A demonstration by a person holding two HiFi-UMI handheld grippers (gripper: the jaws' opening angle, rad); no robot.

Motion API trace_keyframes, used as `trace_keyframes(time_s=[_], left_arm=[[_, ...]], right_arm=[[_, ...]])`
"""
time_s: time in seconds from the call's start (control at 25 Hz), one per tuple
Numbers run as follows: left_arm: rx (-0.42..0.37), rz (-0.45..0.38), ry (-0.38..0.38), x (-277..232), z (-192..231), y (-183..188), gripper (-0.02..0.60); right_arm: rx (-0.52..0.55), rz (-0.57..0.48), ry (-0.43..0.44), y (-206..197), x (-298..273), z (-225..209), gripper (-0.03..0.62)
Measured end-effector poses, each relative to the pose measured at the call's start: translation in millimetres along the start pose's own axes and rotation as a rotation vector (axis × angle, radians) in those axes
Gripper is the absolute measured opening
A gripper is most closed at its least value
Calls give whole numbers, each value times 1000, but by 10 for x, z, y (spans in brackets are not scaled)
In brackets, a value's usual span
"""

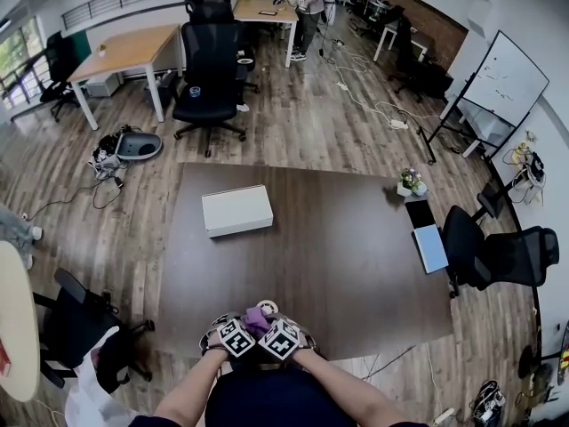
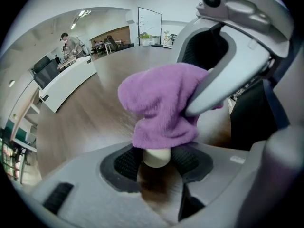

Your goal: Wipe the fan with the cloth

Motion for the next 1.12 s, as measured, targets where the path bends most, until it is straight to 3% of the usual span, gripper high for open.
trace_keyframes(time_s=[0.32,0.96,1.12], left_arm=[[11,7,-8,-4,16,0,193],[7,16,-7,-12,19,-6,193],[17,10,-16,-14,19,6,193]], right_arm=[[-27,-8,-43,-42,25,-126,118],[-399,-79,-106,-362,116,-664,120],[-500,-65,-156,-472,123,-799,120]])
Point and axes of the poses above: the fingertips, and each gripper's own axes: x backward along the fingers, z to its left, y out of its top, the point moved 7 cm from there along x, backward along the fingers, and after that the axes turned 14 degrees about z, right-handed, at the moved point
